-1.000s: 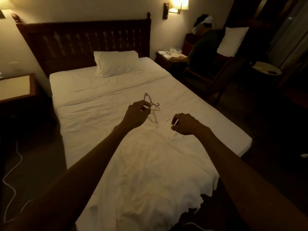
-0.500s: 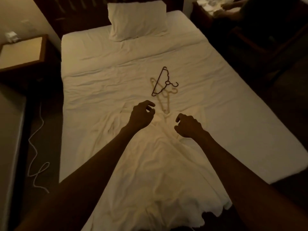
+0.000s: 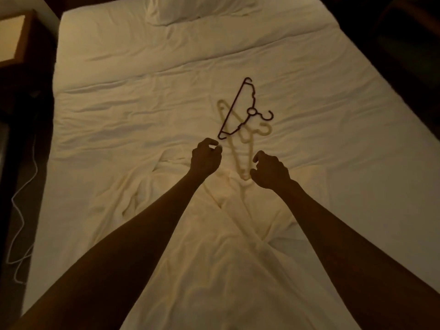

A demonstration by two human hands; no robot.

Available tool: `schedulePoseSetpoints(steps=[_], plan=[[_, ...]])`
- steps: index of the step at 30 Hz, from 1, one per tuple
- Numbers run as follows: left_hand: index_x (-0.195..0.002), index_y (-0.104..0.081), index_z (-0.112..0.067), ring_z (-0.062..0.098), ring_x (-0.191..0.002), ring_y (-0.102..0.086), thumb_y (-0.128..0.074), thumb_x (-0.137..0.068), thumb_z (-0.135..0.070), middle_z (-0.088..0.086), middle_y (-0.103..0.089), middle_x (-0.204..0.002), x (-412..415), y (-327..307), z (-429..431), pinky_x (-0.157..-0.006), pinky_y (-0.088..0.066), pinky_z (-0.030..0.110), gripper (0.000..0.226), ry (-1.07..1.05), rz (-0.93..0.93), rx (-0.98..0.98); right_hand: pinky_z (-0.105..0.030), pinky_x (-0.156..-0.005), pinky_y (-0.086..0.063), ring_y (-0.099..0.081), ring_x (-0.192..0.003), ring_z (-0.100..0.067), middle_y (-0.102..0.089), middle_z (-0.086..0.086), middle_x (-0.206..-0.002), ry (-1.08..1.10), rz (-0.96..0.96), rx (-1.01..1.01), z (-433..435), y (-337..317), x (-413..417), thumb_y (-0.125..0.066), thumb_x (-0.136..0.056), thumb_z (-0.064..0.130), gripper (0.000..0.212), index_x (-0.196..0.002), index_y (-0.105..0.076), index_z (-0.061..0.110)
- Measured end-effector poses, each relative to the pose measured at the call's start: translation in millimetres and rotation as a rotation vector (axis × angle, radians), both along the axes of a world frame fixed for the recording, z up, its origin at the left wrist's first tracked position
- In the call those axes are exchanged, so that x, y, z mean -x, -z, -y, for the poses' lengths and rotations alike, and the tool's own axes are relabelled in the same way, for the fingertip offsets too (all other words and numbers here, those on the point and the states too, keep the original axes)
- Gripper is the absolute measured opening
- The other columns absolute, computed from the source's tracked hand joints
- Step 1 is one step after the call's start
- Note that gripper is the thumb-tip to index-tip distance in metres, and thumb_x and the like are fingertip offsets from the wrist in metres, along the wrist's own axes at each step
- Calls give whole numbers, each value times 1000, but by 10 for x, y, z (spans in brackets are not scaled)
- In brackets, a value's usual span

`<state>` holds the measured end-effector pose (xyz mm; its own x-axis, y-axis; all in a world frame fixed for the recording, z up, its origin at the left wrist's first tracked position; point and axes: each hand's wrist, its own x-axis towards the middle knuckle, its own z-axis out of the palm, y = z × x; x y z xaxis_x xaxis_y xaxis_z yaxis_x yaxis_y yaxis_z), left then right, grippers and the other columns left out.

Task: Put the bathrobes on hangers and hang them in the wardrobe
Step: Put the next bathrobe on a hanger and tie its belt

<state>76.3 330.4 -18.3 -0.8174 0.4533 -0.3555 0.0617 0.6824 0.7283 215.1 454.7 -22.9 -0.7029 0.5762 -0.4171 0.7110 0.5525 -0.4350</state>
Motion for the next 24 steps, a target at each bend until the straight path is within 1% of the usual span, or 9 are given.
schedulePoseSetpoints(steps=[2,3,6,11,13,17,19,22,24], plan=[[-119,-59,-18,31,-105,-65,-56,-95,-42,11,-67,-115,162,399,-162,-92,-53,42,33,-87,78,-38,-35,-85,-43,-54,-113,-30,-58,-11,-120,-7,-38,9,-150,375,160,-60,-88,25,38,-122,-48,12],[-123,-56,-17,33,-109,-63,-54,-96,-44,13,-64,-122,238,581,-241,-95,-52,43,38,-121,100,-39,-36,-85,-42,-53,-113,-30,-57,-13,-118,-13,-71,10,-211,562,228,-60,-89,24,39,-123,-47,10],[-137,-46,-11,31,-122,-54,-49,-100,-46,14,-55,-136,475,1018,-488,-99,-43,33,52,-194,103,-35,-39,-89,-42,-50,-113,-34,-51,-18,-121,-21,-139,-24,-344,1057,405,-58,-92,25,42,-128,-45,8],[-142,-45,-6,30,-129,-49,-47,-99,-51,14,-52,-140,773,1537,-794,-102,-38,32,62,-212,98,-62,-47,-102,-38,-38,-130,-33,-38,-14,-145,12,-156,-65,-419,1676,524,-51,-97,35,53,-142,-37,12],[-133,-55,-8,28,-122,-55,-53,-97,-49,12,-60,-131,862,1646,-874,-101,-45,34,54,-253,94,-77,-46,-102,-38,-39,-131,-31,-37,-12,-147,16,-166,-124,-404,1828,486,-50,-97,37,56,-146,-35,14],[-114,-70,-12,24,-102,-65,-69,-91,-32,10,-70,-109,992,1773,-907,-84,-55,33,31,-332,177,-149,-45,-96,-41,-47,-122,-32,-46,-13,-139,36,-276,-240,-347,1933,454,-51,-96,34,52,-143,-41,13],[-107,-73,-9,21,-90,-65,-73,-88,-29,12,-72,-102,1015,1758,-882,-81,-55,34,27,-358,233,-173,-45,-97,-41,-46,-122,-32,-47,-12,-139,48,-260,-208,-355,1901,479,-49,-97,33,49,-142,-43,14],[-84,-71,-9,16,-65,-59,-71,-88,-18,14,-71,-86,973,1634,-783,-57,-50,28,11,-428,361,-223,-45,-103,-38,-43,-128,-32,-44,-13,-143,102,-262,-116,-340,1790,517,-49,-98,31,46,-139,-45,11],[-84,-70,-7,12,-59,-56,-67,-91,-14,10,-69,-78,888,1506,-622,-51,-44,22,11,-468,436,-243,-46,-103,-39,-44,-127,-32,-46,-16,-140,111,-368,-181,-242,1638,551,-50,-98,28,40,-132,-51,7]])
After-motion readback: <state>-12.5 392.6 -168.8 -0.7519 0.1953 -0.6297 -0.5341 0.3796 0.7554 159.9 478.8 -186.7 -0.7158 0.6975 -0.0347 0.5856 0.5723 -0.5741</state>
